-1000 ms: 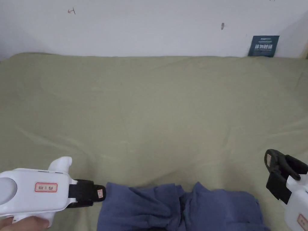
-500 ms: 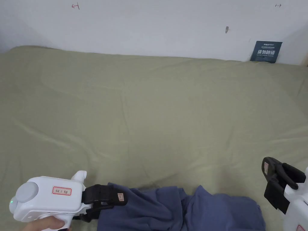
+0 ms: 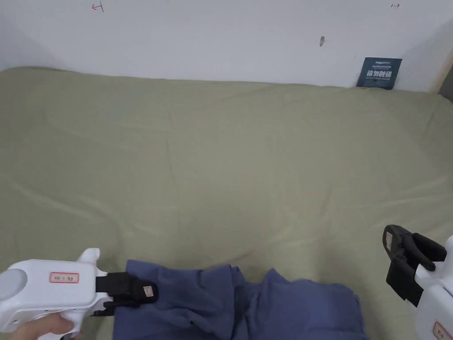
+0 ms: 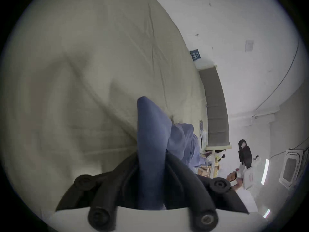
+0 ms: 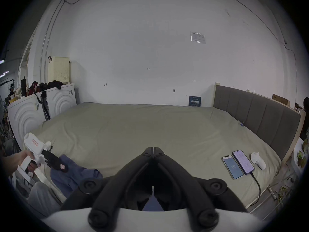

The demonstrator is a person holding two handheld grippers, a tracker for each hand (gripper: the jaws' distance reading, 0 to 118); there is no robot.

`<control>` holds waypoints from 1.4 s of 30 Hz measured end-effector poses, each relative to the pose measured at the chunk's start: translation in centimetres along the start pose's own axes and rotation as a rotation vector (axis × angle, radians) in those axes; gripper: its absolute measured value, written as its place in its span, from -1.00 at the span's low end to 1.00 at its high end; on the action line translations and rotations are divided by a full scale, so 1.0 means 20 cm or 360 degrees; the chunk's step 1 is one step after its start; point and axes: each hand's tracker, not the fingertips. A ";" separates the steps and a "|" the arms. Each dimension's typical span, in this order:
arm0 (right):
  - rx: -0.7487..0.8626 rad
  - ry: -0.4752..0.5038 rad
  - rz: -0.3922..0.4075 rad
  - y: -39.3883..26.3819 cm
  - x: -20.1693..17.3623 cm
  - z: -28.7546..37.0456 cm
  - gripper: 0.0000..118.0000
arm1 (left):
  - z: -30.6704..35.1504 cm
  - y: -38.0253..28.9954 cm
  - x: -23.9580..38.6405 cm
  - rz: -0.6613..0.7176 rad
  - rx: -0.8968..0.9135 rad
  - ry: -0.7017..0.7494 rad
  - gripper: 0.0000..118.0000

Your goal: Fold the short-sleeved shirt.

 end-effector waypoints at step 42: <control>0.0285 -0.0141 0.0012 0.12 0.15 0.14 -0.98 | -0.68 -0.30 1.08 -0.0571 -0.0132 0.0497 1.00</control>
